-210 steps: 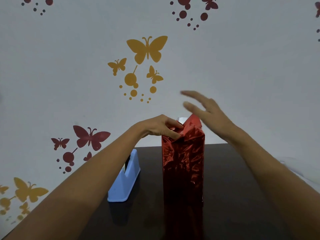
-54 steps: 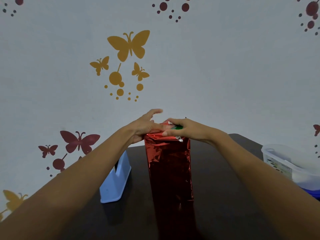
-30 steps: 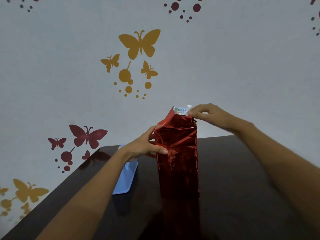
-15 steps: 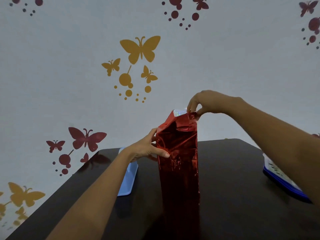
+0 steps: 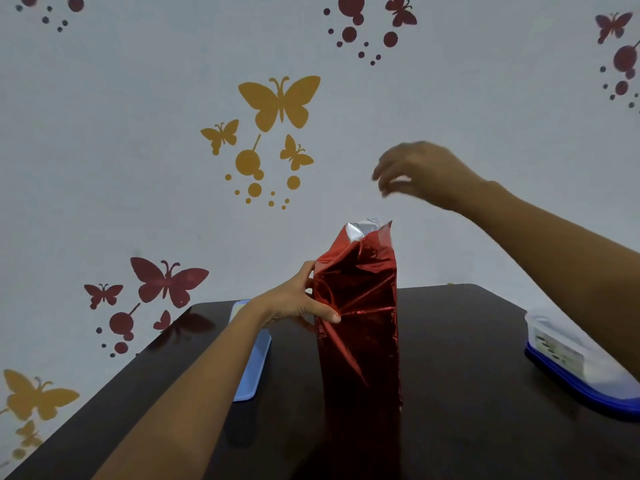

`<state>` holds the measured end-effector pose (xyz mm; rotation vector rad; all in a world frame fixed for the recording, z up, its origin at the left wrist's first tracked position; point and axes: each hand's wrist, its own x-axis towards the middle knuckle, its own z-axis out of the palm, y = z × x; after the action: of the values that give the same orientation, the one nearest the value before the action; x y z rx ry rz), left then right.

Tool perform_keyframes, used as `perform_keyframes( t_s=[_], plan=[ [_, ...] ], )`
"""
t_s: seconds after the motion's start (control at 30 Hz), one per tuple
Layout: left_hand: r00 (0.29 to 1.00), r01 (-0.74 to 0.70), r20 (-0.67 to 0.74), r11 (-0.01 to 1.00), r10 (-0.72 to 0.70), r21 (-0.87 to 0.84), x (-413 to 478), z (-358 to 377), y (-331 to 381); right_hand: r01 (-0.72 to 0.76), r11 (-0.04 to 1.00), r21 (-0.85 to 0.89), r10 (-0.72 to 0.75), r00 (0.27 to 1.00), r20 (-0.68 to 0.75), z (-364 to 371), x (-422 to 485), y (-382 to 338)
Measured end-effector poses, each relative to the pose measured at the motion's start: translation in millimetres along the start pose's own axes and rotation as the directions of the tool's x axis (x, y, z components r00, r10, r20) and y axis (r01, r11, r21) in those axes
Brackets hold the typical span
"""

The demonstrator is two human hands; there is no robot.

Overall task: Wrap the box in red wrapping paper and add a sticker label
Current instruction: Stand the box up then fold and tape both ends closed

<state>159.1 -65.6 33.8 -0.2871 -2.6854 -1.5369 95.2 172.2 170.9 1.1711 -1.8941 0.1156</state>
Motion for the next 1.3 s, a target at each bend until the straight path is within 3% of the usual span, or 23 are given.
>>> perform_keyframes(
  t_s=[0.03, 0.07, 0.1, 0.13, 0.2, 0.23, 0.3, 0.37, 0.43, 0.5, 0.53, 0.6, 0.63, 0.7, 0.83, 0.9, 0.97, 1.03, 1.1, 1.17, 1.3],
  plan=[
    [1.0, -0.001, -0.008, 1.0, 0.001, -0.002, 1, -1, -1, -0.199, 0.97, 0.141, 0.222, 0.961, -0.166, -4, -1, 1],
    [1.0, -0.004, -0.008, 1.0, 0.004, 0.001, 2, 0, -2, -0.407, 0.88, 0.246, 0.457, 0.866, -0.201, -6, -3, -1],
    [1.0, -0.003, -0.004, 1.0, 0.003, 0.004, 3, 1, -2, -0.585, 0.77, 0.255, 0.62, 0.78, -0.086, -4, -5, -4],
    [1.0, -0.006, 0.0, 1.0, 0.006, 0.008, 5, 2, -2, -0.714, 0.672, 0.197, 0.703, 0.698, 0.133, -1, -8, -10],
    [1.0, -0.007, 0.009, 1.0, 0.006, 0.014, 6, 2, -1, -0.828, 0.558, 0.046, 0.682, 0.49, 0.543, 7, -14, -27],
    [1.0, -0.01, 0.007, 1.0, 0.01, 0.022, 7, 3, -1, -0.831, 0.556, -0.014, 0.653, 0.427, 0.625, 14, -17, -31],
    [1.0, -0.012, 0.002, 0.999, 0.012, 0.043, 8, 3, 0, -0.811, 0.581, -0.062, 0.677, 0.44, 0.59, 24, -17, -34],
    [1.0, 0.001, 0.004, 1.0, -0.001, 0.031, 6, 4, 2, -0.802, 0.597, -0.027, 0.72, 0.52, 0.46, 31, -11, -31],
    [1.0, 0.01, 0.003, 1.0, -0.01, 0.011, 6, 3, 1, -0.781, 0.619, 0.08, 0.74, 0.615, 0.273, 32, -3, -26],
    [1.0, 0.008, 0.002, 1.0, -0.008, 0.009, 7, 2, -1, -0.74, 0.618, 0.265, 0.743, 0.66, 0.109, 26, 2, -20],
    [1.0, 0.001, 0.001, 1.0, -0.001, 0.015, 7, 2, -2, -0.703, 0.638, 0.314, 0.711, 0.695, 0.11, 21, 3, -18],
    [1.0, -0.006, 0.001, 1.0, 0.006, 0.024, 8, 1, -3, -0.675, 0.695, 0.247, 0.599, 0.734, 0.321, 18, 2, -18],
    [1.0, -0.005, 0.002, 1.0, 0.005, 0.023, 8, 1, -3, -0.665, 0.727, 0.173, 0.544, 0.711, 0.446, 21, 0, -19],
    [1.0, -0.005, 0.004, 1.0, 0.005, 0.021, 8, 2, -3, -0.632, 0.766, 0.119, 0.473, 0.679, 0.561, 30, -4, -21],
    [1.0, -0.001, 0.012, 1.0, 0.001, 0.001, 6, 1, -2, -0.597, 0.777, 0.202, 0.486, 0.772, 0.41, 39, -3, -21],
    [1.0, -0.011, 0.005, 1.0, 0.011, -0.021, 4, 0, -3, -0.604, 0.69, 0.398, 0.526, 0.797, 0.298, 38, -9, -16],
    [1.0, -0.02, -0.012, 0.999, 0.019, -0.039, 3, 0, -6, -0.568, 0.424, 0.705, 0.626, 0.746, 0.225, 39, -25, -12],
    [0.999, -0.022, -0.026, 0.998, 0.02, -0.066, 4, 0, -9, -0.41, 0.11, 0.905, 0.78, 0.601, 0.177, 44, -47, -13],
    [0.999, -0.024, -0.028, 0.997, 0.022, -0.075, 5, 0, -10, -0.3, -0.107, 0.948, 0.881, 0.413, 0.23, 61, -68, -24],
    [0.999, -0.031, -0.024, 0.997, 0.029, -0.07, 7, 1, -11, -0.328, -0.166, 0.93, 0.877, 0.382, 0.292, 83, -84, -45],
    [0.998, -0.047, -0.032, 0.997, 0.045, -0.055, 7, 3, -11, -0.359, -0.099, 0.928, 0.818, 0.502, 0.282, 102, -90, -72]
  ],
)
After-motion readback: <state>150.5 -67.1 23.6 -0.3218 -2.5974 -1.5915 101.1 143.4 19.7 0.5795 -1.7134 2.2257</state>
